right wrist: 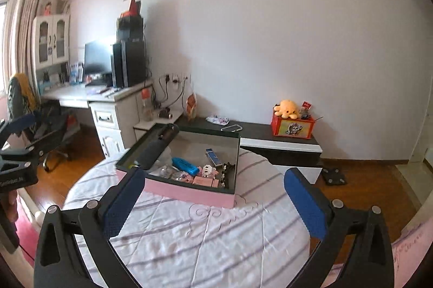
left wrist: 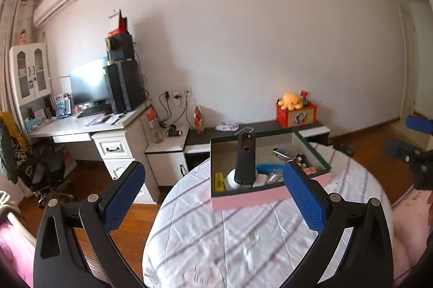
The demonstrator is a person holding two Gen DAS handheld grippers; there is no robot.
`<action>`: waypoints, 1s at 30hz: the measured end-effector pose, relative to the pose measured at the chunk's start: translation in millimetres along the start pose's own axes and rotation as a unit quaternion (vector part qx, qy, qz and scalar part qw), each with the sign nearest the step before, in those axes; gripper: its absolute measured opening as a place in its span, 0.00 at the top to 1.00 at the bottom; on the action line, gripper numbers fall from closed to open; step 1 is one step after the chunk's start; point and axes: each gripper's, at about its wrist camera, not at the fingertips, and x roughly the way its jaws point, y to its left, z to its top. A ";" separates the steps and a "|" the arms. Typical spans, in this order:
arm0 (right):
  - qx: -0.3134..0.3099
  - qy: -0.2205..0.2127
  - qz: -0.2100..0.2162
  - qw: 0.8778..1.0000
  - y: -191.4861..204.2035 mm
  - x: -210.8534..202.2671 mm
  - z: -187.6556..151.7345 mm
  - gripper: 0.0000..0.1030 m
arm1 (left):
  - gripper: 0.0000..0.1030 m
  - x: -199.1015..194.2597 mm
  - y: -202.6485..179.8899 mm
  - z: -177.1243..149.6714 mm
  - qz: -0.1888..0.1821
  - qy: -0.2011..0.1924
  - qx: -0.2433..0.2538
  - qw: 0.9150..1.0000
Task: Organize rigid objects
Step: 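Withdraw both open tools back from the pink box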
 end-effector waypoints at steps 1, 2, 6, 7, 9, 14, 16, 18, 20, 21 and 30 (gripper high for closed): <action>0.002 -0.007 0.001 1.000 2.2 -9.7 -1.2 0.00 | 0.00 -11.5 1.7 -2.3 0.000 -0.002 -0.004 1.000; 0.002 -0.012 0.003 1.000 4.9 -20.1 -2.7 0.00 | 0.00 -23.9 2.9 -4.4 0.003 -0.006 -0.008 1.000; 0.003 -0.026 0.006 1.000 20.1 -52.9 -7.8 0.00 | 0.00 -62.4 4.3 -14.4 0.004 -0.014 -0.015 1.000; 0.002 -0.027 0.010 1.000 22.9 -57.7 -8.6 0.00 | 0.00 -70.3 4.0 -16.1 0.000 -0.013 -0.014 1.000; -0.002 -0.032 0.017 0.999 33.5 -67.9 -9.9 0.00 | 0.00 -82.1 2.1 -18.2 0.000 -0.014 -0.012 1.000; -0.020 -0.040 0.031 0.999 54.6 -91.0 -11.9 0.00 | 0.00 -111.5 -2.2 -20.1 -0.002 -0.025 -0.006 1.000; -0.025 -0.045 0.031 0.998 61.8 -101.9 -14.2 0.00 | 0.00 -126.7 -3.0 -21.6 -0.005 -0.035 -0.009 0.999; -0.028 -0.049 0.033 0.998 68.0 -111.7 -15.3 0.00 | 0.00 -138.6 -3.7 -21.1 -0.005 -0.040 -0.012 0.999; -0.033 -0.055 0.033 0.997 72.9 -127.4 -20.1 0.00 | 0.00 -153.1 -3.9 -21.1 -0.004 -0.052 -0.013 0.999; -0.037 -0.060 0.032 0.997 76.0 -133.9 -20.5 0.00 | 0.00 -158.7 -4.1 -21.1 -0.005 -0.055 -0.014 0.998; -0.044 -0.098 0.032 0.994 89.8 -184.6 -26.4 0.00 | 0.00 -207.9 -8.0 -23.5 -0.002 -0.087 -0.008 0.996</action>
